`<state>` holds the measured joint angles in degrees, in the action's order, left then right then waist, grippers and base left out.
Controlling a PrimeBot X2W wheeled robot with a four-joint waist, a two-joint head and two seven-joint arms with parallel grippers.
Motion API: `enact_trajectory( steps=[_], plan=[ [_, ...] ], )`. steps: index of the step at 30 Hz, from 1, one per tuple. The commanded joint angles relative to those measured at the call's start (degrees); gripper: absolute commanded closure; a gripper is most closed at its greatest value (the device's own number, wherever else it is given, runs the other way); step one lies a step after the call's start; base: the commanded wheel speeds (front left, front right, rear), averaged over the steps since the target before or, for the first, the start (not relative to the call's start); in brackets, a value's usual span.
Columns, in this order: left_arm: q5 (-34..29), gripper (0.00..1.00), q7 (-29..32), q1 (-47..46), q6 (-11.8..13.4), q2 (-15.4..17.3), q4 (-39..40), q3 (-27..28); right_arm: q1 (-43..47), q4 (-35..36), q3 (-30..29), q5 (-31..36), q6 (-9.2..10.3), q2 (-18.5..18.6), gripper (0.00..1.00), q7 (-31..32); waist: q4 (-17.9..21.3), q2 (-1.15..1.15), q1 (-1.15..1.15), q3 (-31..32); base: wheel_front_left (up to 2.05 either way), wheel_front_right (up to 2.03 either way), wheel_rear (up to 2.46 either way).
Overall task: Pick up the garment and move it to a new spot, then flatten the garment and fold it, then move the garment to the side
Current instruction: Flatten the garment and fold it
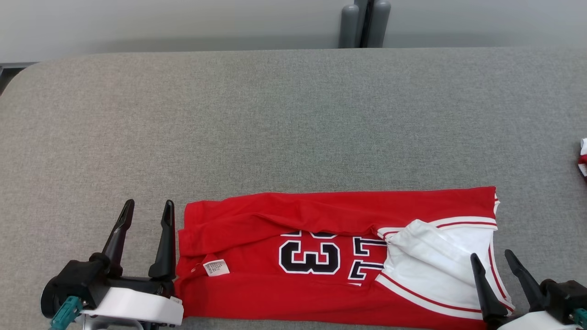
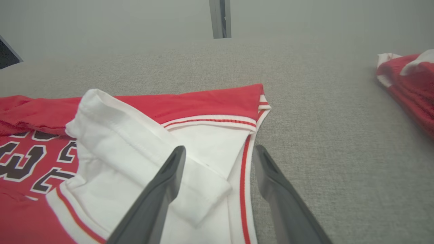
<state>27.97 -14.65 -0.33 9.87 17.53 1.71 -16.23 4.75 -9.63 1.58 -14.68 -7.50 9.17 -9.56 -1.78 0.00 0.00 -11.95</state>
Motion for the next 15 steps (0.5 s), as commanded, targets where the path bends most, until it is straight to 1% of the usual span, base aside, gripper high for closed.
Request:
enact_trajectory(
  steps=[1,6,11,12,13,14,15],
  plan=[
    [-0.2,0.00,-0.2,-1.2,-0.3,0.2,0.0,0.1,-1.2,-1.6,0.1,-0.6,0.01,0.0,0.00,-0.8,-0.2,0.00,0.00,-0.6,0.00,0.00,0.00],
    [-0.3,0.00,-0.3,-2.2,-0.8,0.2,-0.5,-0.1,-3.7,-8.1,1.5,-0.4,0.01,-0.4,0.00,-1.8,-0.3,0.00,0.00,-1.5,0.00,0.00,0.00],
    [-0.3,0.00,-0.4,-2.8,-1.0,0.1,-1.1,0.0,-5.3,-13.8,2.4,-1.7,0.01,-0.8,0.00,-1.2,-0.3,0.00,0.00,-1.8,0.00,0.00,0.00],
    [-0.3,0.00,-0.4,-2.8,-1.0,0.1,-1.2,0.1,-5.6,-14.6,2.8,-2.6,0.01,-1.1,0.29,-0.9,-0.2,0.00,0.00,-1.8,0.00,0.00,0.00],
    [-0.3,0.00,-0.4,-2.7,-1.0,0.0,-1.2,0.1,-5.9,-15.4,3.4,-3.2,0.01,-1.2,0.62,-0.7,-0.2,0.00,0.00,-1.7,0.00,0.00,0.00],
    [-0.3,0.00,-0.5,-2.7,-1.1,0.0,-1.3,0.2,-6.1,-16.0,4.1,-4.0,0.01,-1.1,1.00,-0.6,-0.2,0.00,0.00,-1.7,0.00,0.00,0.00],
    [-0.4,0.00,-0.5,-2.7,-1.1,-0.1,-1.4,0.2,-6.0,-16.5,4.8,-4.9,0.01,-1.1,1.00,-0.4,-0.2,0.00,0.00,-1.5,0.00,0.00,0.00]
  ],
)
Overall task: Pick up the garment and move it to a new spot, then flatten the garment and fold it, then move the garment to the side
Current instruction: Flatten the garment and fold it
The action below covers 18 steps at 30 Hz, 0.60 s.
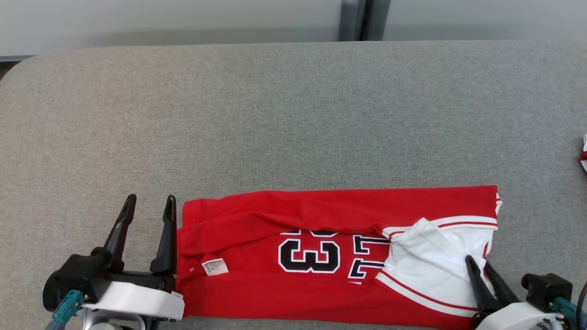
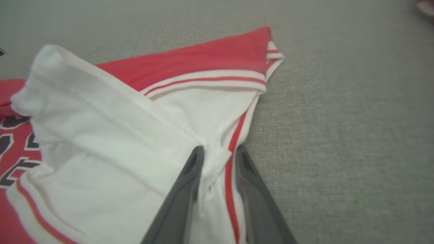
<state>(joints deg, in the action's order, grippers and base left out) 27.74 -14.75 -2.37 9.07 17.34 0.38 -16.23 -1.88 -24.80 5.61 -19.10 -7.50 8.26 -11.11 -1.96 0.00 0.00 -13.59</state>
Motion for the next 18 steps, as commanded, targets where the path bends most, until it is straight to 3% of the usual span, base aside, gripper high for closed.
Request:
enact_trajectory(
  steps=[1,8,18],
  plan=[
    [-0.2,0.00,-0.4,-0.6,-0.3,0.1,-0.1,0.2,0.5,-1.9,1.1,-1.0,0.02,0.1,1.00,1.4,0.0,0.00,0.00,0.2,0.00,0.00,0.00],
    [0.0,0.00,-0.4,0.2,-0.2,0.0,-0.4,1.0,-0.5,-2.5,-0.2,-4.2,0.23,3.5,1.00,-0.6,1.0,0.00,0.00,1.0,0.00,0.00,0.00],
    [-0.1,0.00,-0.5,0.3,-0.6,-0.4,-1.4,0.9,-0.2,-3.1,-8.7,-4.6,0.13,10.3,1.00,-1.6,1.8,0.00,0.00,2.2,0.00,0.00,0.00]
  ],
)
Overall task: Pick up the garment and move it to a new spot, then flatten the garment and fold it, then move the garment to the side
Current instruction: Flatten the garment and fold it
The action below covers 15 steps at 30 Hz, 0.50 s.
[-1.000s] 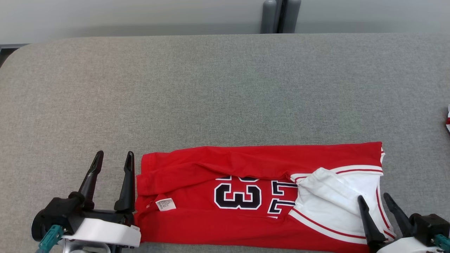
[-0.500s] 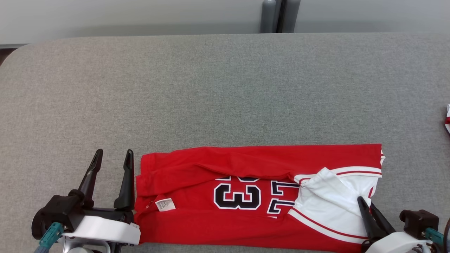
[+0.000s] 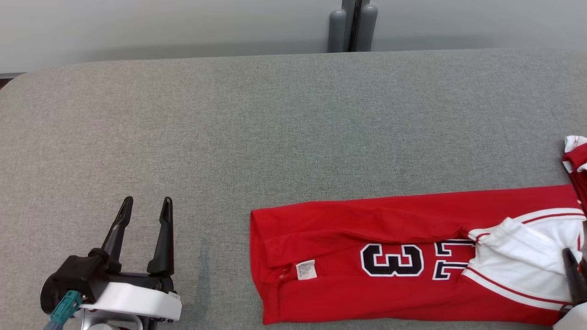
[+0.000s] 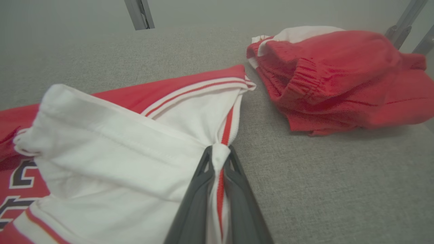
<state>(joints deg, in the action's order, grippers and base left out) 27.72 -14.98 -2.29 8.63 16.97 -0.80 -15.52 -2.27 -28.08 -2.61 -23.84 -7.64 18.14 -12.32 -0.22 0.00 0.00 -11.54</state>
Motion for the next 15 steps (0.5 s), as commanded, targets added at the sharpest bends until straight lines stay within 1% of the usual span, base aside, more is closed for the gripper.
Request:
enact_trajectory(
  steps=[1,5,6,8,9,10,11,15],
  plan=[
    [-0.1,0.00,-0.2,0.2,-0.2,-0.1,-0.3,0.2,0.2,0.4,-0.6,0.2,0.27,0.8,1.00,-0.1,0.0,0.00,0.00,0.2,0.00,0.00,0.00],
    [-0.1,0.00,-0.2,0.2,-0.3,-0.1,-0.5,0.3,-0.1,2.1,-0.4,-0.1,0.16,1.4,1.00,0.4,-0.1,0.00,0.00,0.5,0.00,0.00,0.00],
    [-0.1,0.00,-0.2,0.2,-0.3,-0.2,-0.5,0.4,-0.1,3.1,0.2,0.0,0.16,1.4,1.00,0.8,-0.1,0.00,0.00,0.6,0.00,0.00,0.00],
    [0.0,0.00,-0.3,0.4,-0.4,-0.2,-0.6,0.6,0.0,7.4,2.0,0.6,0.16,1.2,1.00,2.6,0.0,0.00,0.00,1.0,0.00,0.00,0.00],
    [0.0,0.00,-0.3,0.4,-0.4,-0.2,-0.6,0.6,0.0,7.4,2.0,0.6,0.16,1.2,1.00,2.6,0.0,0.00,0.00,1.0,0.00,0.00,0.00],
    [0.0,0.00,-0.3,0.5,-0.3,-0.2,-0.5,0.7,0.0,9.6,2.7,1.1,0.16,1.1,1.00,3.2,0.1,0.00,0.00,1.1,0.00,0.00,0.00],
    [0.0,0.00,-0.3,0.7,-0.2,-0.2,-0.5,0.9,0.2,14.1,3.9,2.2,0.16,0.7,1.00,4.8,0.3,0.00,0.00,1.3,0.00,0.00,0.00],
    [-0.3,0.00,-0.3,1.0,-0.2,-0.1,-0.3,0.7,0.7,23.9,7.1,4.4,0.16,-1.3,1.00,9.3,0.7,0.00,0.00,1.6,0.00,0.00,0.00]
  ],
)
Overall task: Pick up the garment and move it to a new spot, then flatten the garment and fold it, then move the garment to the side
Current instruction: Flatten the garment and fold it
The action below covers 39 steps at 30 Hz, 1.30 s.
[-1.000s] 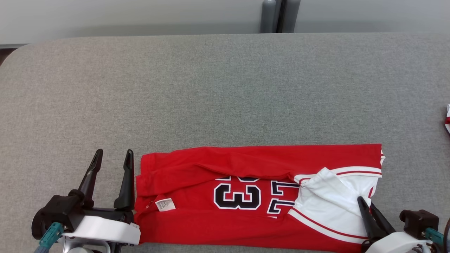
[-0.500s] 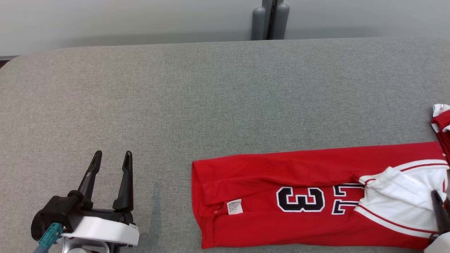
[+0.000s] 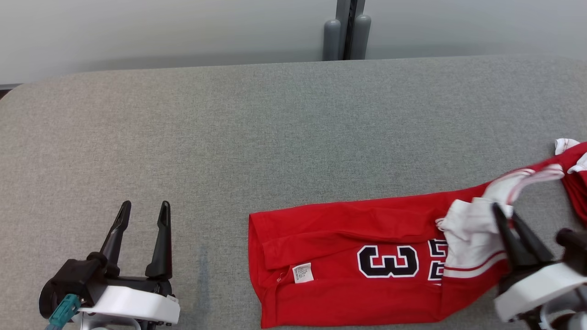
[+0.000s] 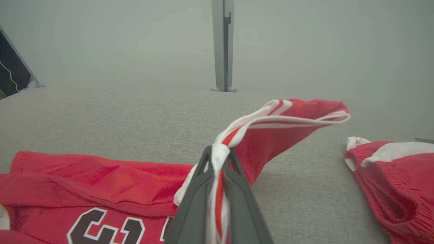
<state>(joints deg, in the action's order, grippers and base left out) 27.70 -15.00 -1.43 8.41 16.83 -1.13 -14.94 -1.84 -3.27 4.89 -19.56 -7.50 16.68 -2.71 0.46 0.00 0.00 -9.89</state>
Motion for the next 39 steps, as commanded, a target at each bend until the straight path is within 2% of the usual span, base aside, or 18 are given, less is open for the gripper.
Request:
enact_trajectory(
  steps=[1,7,11,17,22,29,30,31,32,33,39],
  plan=[
    [-0.4,0.00,-0.3,0.1,0.0,0.1,0.0,0.1,0.3,1.3,0.8,0.4,0.01,-0.3,1.00,0.8,0.0,0.00,0.00,0.1,0.00,0.00,0.00],
    [-0.6,0.00,0.1,-0.8,-0.1,0.2,-0.1,-0.6,-1.2,9.2,10.7,-0.6,0.01,-4.8,1.00,5.5,-0.6,0.00,0.00,0.1,0.00,0.00,0.00],
    [-0.6,0.00,0.1,-1.6,-0.2,0.2,-0.2,-0.9,-2.9,8.6,17.4,-4.0,0.01,-7.4,1.00,5.6,-1.5,0.00,0.00,-0.5,0.00,0.00,0.00],
    [-0.7,0.00,0.1,-2.0,-0.1,-0.3,-0.6,-1.3,-6.8,1.8,26.0,-11.2,0.00,-10.7,1.00,3.3,-2.8,0.00,0.00,-1.4,0.00,0.00,0.00],
    [-0.8,0.00,0.0,-2.8,-0.4,-0.4,-1.0,-1.7,-11.3,-5.7,33.2,-15.5,0.00,-11.9,1.00,0.0,-3.6,0.00,0.00,-1.9,0.00,0.00,0.00],
    [-1.0,0.00,-0.1,-3.6,-0.6,-0.7,-1.5,-2.0,-16.3,-14.5,37.8,-21.1,0.00,-12.8,1.00,-5.8,-4.6,0.00,0.00,-2.9,0.00,0.00,0.00],
    [-1.0,0.00,-0.1,-3.7,-0.6,-0.8,-1.6,-2.0,-16.9,-15.5,38.3,-21.7,0.00,-12.9,0.93,-6.3,-4.7,0.00,0.00,-3.1,0.00,0.00,0.00],
    [-1.0,0.00,-0.1,-3.8,-0.6,-0.8,-1.8,-2.0,-17.5,-16.1,38.9,-22.3,0.00,-12.9,0.71,-7.0,-4.7,0.00,0.00,-3.2,0.00,0.00,0.00],
    [-1.0,0.00,-0.1,-3.8,-0.6,-0.9,-1.9,-2.0,-18.1,-16.6,39.3,-22.7,0.00,-12.9,0.06,-7.6,-4.7,0.00,0.00,-3.2,0.00,0.00,0.00],
    [-1.0,0.00,-0.1,-3.8,-0.6,-0.9,-2.0,-1.9,-18.6,-16.9,39.5,-23.3,0.00,-12.9,0.00,-8.3,-4.6,0.00,0.00,-3.2,0.00,0.00,0.00],
    [-1.1,0.00,-0.2,-3.4,-0.2,-0.8,-2.4,-1.7,-20.3,-15.5,39.4,-23.8,0.00,-10.8,0.00,-11.1,-3.9,0.00,0.00,-2.9,0.00,0.00,0.00]
  ],
)
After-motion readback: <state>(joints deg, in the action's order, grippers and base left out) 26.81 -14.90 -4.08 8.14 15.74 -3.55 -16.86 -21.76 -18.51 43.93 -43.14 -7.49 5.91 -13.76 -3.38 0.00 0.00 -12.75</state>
